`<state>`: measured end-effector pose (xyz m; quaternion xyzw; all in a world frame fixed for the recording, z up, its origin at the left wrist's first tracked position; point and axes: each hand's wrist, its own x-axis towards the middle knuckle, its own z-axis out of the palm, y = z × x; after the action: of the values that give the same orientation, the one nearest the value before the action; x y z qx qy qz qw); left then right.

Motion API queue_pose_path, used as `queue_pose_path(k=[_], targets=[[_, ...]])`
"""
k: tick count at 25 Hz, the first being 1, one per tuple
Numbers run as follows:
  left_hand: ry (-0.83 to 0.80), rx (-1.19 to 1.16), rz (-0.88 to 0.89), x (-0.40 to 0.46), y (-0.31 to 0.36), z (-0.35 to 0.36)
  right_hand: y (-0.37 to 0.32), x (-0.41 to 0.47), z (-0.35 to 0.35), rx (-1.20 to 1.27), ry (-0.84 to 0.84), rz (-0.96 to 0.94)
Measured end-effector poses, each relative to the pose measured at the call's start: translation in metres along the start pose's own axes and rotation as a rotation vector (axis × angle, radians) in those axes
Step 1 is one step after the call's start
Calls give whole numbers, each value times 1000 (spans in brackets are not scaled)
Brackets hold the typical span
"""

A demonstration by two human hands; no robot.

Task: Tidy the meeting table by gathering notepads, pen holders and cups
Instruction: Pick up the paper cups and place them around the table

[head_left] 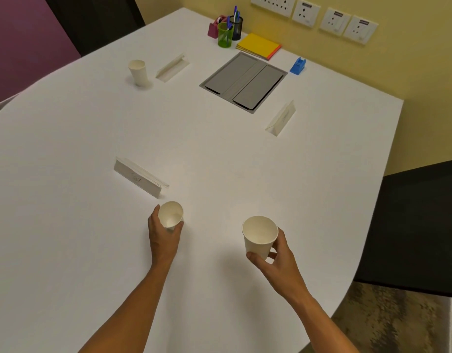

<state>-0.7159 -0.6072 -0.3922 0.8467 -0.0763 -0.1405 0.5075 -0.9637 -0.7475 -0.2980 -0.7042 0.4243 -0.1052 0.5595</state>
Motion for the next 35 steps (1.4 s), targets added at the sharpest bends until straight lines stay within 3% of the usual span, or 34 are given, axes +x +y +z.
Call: queue_pose_path(k=[4, 12, 21, 27, 35], targets=[[41, 36, 12, -8, 2, 0, 0, -6, -1, 27, 9, 15], [133, 136, 306, -72, 11, 7, 1, -29, -8, 115, 27, -19], [-142, 167, 345, -168, 49, 51, 15, -75, -78, 170, 94, -119], [-251, 408, 354, -239, 67, 99, 42, -112, -153, 177, 102, -197], [-243, 452, 534, -335, 132, 171, 77, -158, -258, 119, 144, -259]])
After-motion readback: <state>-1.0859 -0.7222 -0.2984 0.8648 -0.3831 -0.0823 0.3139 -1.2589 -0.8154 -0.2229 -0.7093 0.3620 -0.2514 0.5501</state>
